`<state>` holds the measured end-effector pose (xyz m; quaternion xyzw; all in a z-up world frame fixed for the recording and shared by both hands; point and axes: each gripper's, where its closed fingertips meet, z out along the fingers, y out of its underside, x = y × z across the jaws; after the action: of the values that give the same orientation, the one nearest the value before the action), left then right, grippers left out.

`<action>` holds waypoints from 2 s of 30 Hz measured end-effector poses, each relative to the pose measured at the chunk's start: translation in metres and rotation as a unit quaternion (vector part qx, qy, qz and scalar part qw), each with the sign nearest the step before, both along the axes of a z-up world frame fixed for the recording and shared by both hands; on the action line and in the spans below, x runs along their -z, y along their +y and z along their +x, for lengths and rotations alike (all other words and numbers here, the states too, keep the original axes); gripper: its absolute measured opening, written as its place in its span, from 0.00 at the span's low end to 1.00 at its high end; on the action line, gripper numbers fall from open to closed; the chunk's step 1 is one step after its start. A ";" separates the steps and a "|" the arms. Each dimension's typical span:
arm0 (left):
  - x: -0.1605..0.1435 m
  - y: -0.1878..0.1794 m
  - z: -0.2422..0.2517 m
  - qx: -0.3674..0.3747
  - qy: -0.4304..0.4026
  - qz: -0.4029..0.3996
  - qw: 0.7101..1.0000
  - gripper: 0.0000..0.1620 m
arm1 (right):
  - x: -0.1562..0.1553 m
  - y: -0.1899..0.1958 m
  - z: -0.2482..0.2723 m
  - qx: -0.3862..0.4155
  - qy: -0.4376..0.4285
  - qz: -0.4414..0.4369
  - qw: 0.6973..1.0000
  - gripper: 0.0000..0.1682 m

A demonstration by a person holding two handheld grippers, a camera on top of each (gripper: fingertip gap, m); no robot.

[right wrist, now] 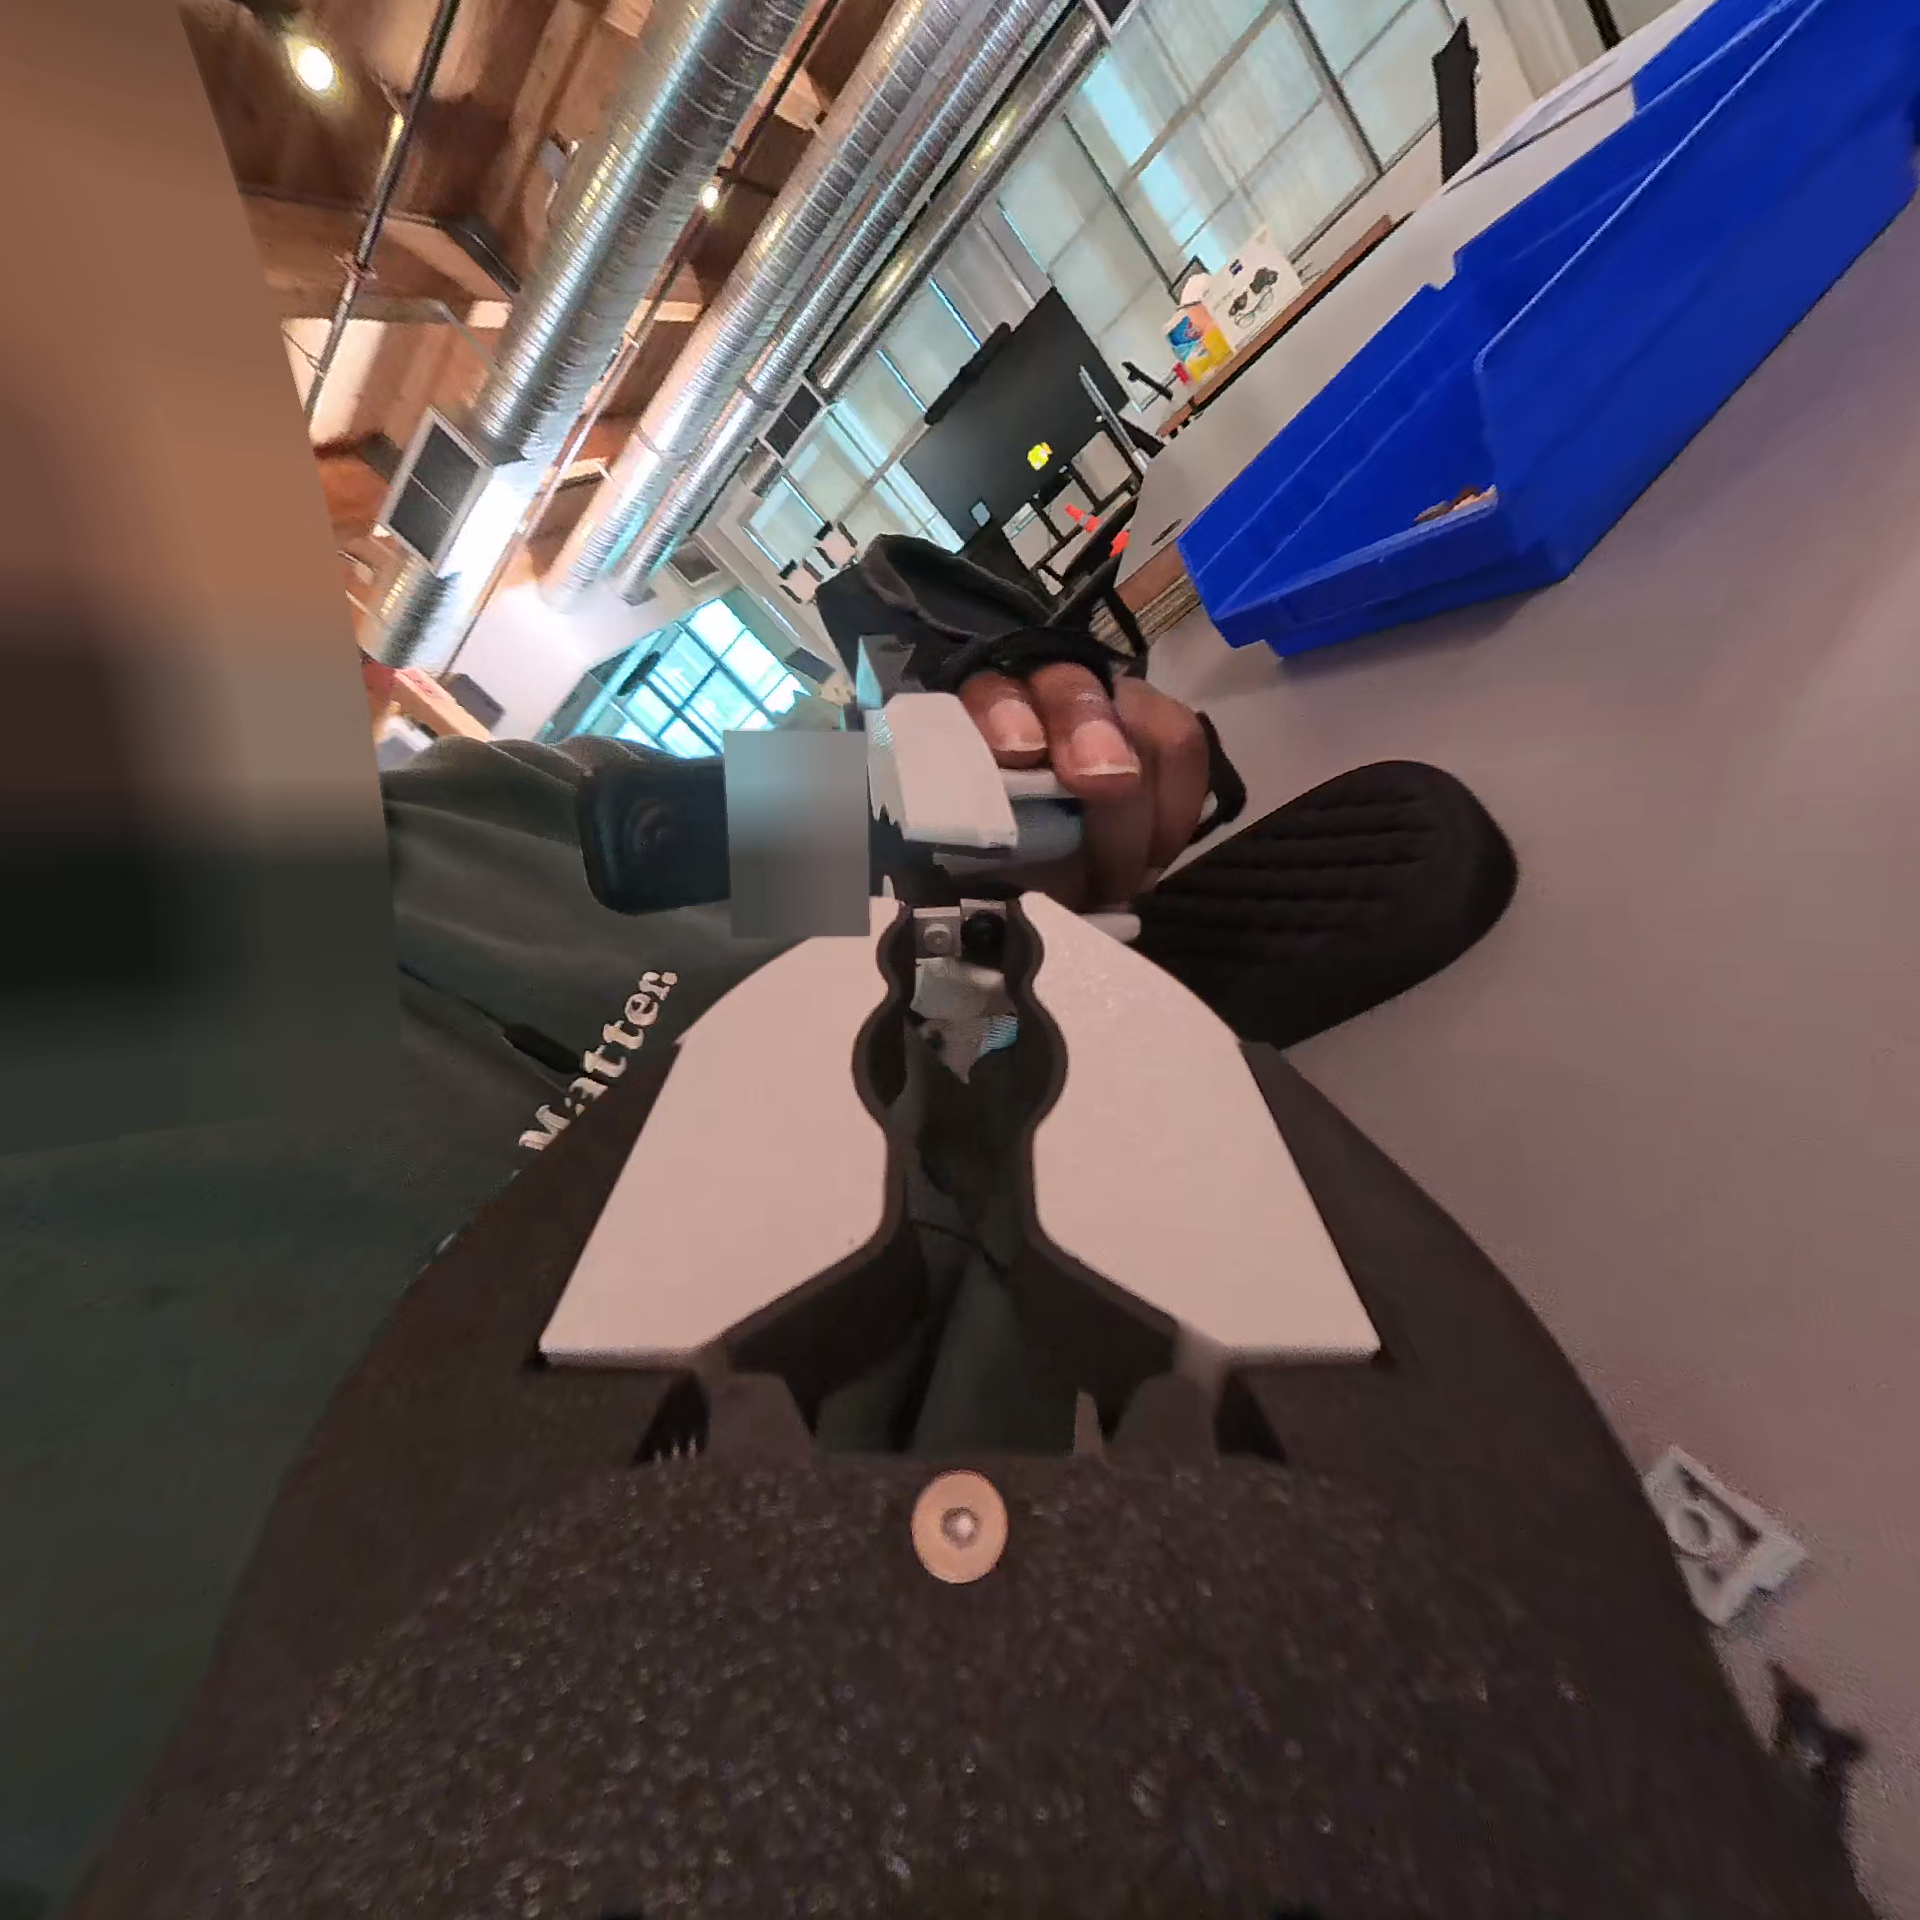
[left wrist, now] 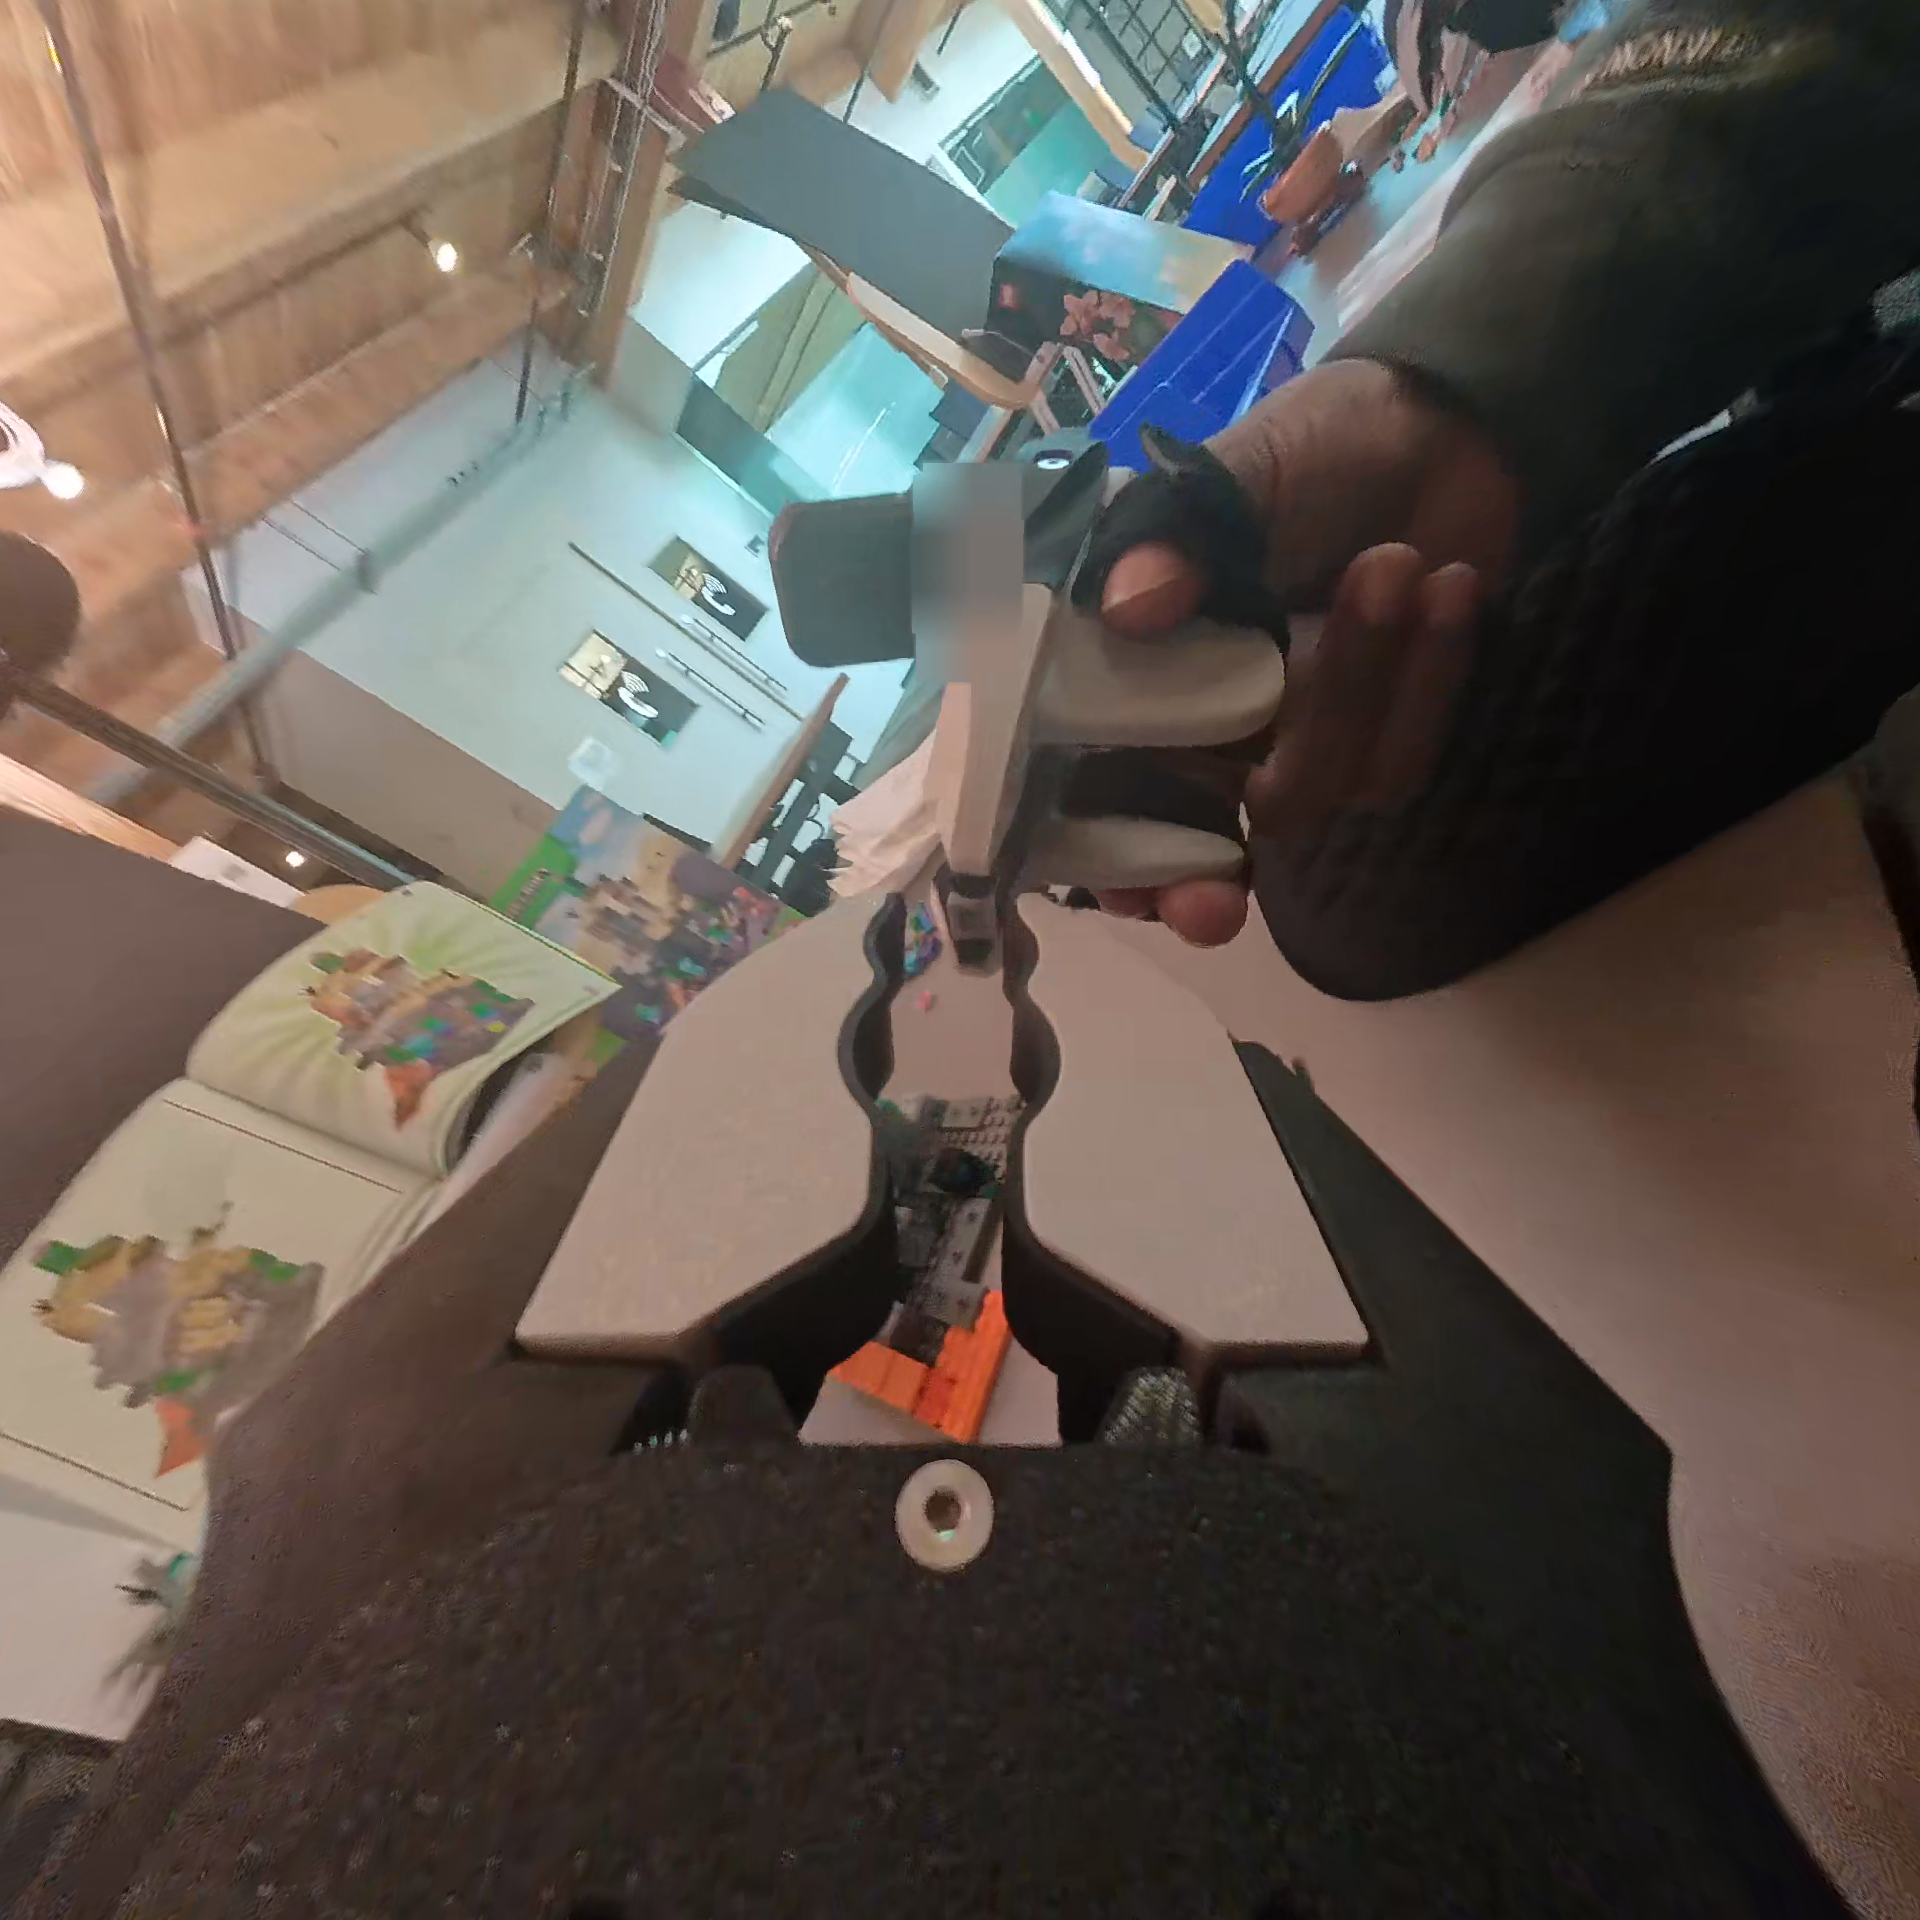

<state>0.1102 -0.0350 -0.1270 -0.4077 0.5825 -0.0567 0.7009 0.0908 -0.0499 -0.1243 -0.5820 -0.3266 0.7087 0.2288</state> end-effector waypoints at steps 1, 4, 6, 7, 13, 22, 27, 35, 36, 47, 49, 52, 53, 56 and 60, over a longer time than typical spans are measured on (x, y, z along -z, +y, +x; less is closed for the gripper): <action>0.001 -0.002 0.000 0.002 0.006 0.013 1.000 0.09 | -0.001 -0.001 -0.001 -0.006 0.005 -0.010 1.000 0.09; 0.003 -0.004 -0.002 0.000 0.014 0.027 1.000 0.05 | 0.001 -0.001 -0.003 -0.022 0.007 -0.024 0.999 0.09; 0.007 -0.003 -0.004 -0.003 0.020 0.019 1.000 0.05 | 0.004 0.000 -0.005 -0.024 0.002 -0.025 0.999 0.10; 0.008 -0.003 -0.005 -0.003 0.021 0.018 1.000 0.05 | 0.005 0.001 -0.005 -0.027 0.002 -0.028 0.999 0.10; 0.008 0.004 -0.016 -0.018 0.021 0.007 1.000 0.05 | 0.011 0.011 -0.003 -0.015 -0.018 -0.016 1.000 0.08; 0.017 0.016 -0.022 -0.029 0.025 -0.020 0.999 0.05 | 0.024 0.020 -0.002 0.011 -0.059 0.027 0.998 0.06; 0.017 0.013 -0.021 -0.018 0.021 -0.018 0.999 0.05 | 0.021 0.021 -0.003 0.011 -0.047 0.014 0.999 0.07; 0.011 0.004 -0.015 0.002 0.010 0.007 1.000 0.05 | 0.009 0.012 -0.011 -0.025 -0.016 -0.003 1.000 0.05; 0.010 0.003 -0.015 0.004 0.007 0.010 1.000 0.05 | 0.009 0.011 -0.012 -0.030 -0.015 -0.003 0.999 0.04; -0.004 -0.002 -0.016 -0.001 -0.033 0.041 0.999 0.05 | -0.005 0.005 -0.013 -0.041 0.034 -0.007 0.999 0.04; -0.007 -0.002 -0.017 0.000 -0.047 0.026 0.999 0.05 | -0.008 0.005 -0.013 -0.031 0.041 0.020 0.998 0.04; -0.012 -0.005 -0.017 0.018 -0.067 -0.010 0.998 0.05 | -0.013 0.002 -0.013 -0.032 0.043 0.042 0.998 0.03; -0.013 -0.006 -0.017 0.025 -0.071 -0.021 0.997 0.05 | -0.014 0.001 -0.013 -0.032 0.043 0.050 0.997 0.03; -0.013 -0.009 -0.017 0.035 -0.074 -0.044 0.996 0.05 | -0.013 -0.001 -0.012 -0.032 0.040 0.062 0.997 0.03; -0.009 -0.012 -0.015 0.046 -0.069 -0.061 0.995 0.05 | -0.010 -0.004 -0.010 -0.033 0.033 0.071 0.996 0.03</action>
<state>0.0950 -0.0473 -0.1175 -0.4177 0.5464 -0.1523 0.7098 0.0810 -0.0541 -0.1145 -0.5298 -0.3876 0.7094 0.2566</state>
